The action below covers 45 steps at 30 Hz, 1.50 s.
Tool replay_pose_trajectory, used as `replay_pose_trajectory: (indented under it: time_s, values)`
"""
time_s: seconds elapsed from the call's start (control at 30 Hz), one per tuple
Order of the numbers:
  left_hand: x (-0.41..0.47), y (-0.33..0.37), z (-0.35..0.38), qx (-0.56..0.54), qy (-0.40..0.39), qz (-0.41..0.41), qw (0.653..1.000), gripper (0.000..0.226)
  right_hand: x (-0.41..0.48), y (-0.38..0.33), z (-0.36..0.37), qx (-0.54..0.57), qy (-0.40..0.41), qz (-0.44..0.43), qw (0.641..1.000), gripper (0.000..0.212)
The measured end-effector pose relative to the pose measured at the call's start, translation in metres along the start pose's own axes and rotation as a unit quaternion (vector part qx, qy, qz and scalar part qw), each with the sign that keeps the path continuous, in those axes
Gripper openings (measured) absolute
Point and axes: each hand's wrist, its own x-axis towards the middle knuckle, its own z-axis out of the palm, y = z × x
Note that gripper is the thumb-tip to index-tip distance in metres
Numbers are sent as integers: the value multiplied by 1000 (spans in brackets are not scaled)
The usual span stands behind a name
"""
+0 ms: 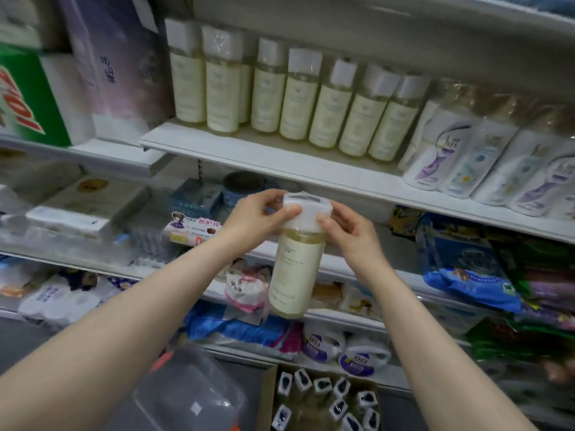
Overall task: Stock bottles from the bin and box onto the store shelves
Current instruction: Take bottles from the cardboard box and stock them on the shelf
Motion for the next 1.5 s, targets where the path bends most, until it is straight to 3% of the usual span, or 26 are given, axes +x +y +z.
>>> replay_pose_trajectory:
  time_s: [0.1,0.3,0.47,0.57,0.63,0.9,1.1,1.3,1.5]
  values:
    - [15,3,-36,-25,-10,5,1000,34,17,-17,30,15,17,-7,1000,34]
    - [43,7,-95,-55,-13,12,998,49,47,-45,82,32,48,-26,998,24]
    - [66,10,-135,-65,-10,40,997,24,69,-71,110,27,71,-48,996,26]
    - [80,16,-152,-61,-1,66,996,50,85,-88,119,20,72,-68,995,29]
    - [91,23,-161,-75,8,66,995,52,97,-99,122,19,78,-81,993,34]
    - [129,52,-181,-73,27,110,991,65,141,-132,118,14,65,-119,991,37]
    - [155,70,-181,-72,52,134,987,44,168,-146,109,13,65,-144,987,37]
    - [173,66,-176,-66,72,137,986,41,191,-140,102,10,62,-153,986,39]
    - [181,56,-167,-60,77,123,988,38,203,-124,102,28,55,-147,987,28]
